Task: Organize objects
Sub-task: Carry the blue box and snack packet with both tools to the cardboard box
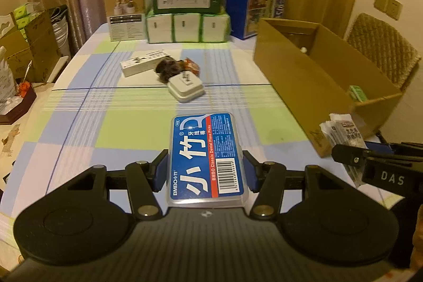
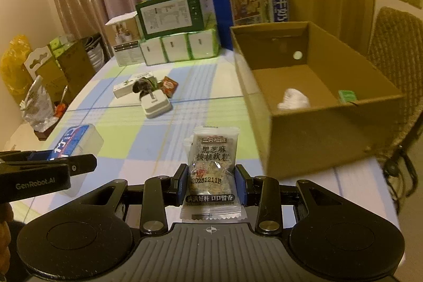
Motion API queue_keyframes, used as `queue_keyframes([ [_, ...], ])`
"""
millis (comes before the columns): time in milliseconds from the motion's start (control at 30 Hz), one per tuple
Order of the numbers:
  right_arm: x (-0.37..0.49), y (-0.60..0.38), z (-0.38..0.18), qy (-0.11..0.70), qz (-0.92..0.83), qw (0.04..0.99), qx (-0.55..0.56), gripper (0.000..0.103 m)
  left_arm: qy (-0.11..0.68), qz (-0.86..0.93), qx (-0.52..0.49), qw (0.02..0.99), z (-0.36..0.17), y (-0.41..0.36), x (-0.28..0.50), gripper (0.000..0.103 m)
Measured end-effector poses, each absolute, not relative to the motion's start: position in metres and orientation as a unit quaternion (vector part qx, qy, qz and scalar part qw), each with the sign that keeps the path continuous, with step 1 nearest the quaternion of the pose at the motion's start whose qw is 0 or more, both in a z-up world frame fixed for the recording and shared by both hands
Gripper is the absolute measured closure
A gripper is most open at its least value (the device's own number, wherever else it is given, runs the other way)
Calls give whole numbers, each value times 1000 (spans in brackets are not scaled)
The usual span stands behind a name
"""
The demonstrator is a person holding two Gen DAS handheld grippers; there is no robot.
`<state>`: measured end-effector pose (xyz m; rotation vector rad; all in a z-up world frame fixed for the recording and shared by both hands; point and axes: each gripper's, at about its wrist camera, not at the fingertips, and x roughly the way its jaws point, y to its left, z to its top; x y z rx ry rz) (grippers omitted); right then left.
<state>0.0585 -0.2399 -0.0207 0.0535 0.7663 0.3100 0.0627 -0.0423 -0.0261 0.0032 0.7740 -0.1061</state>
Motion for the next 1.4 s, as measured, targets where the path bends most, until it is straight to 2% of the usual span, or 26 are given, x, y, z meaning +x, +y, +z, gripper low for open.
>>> queue_keyframes([
  [500, 14, -297, -5, 356, 103, 928, 34, 69, 368, -117, 25, 922, -8, -102, 28, 51],
  [900, 15, -338, 19, 342, 74, 936, 43, 69, 370, -161, 30, 915, 3, -143, 31, 51],
  [1400, 23, -360, 22, 340, 59, 937, 54, 69, 372, -181, 45, 910, 7, -166, 39, 51],
])
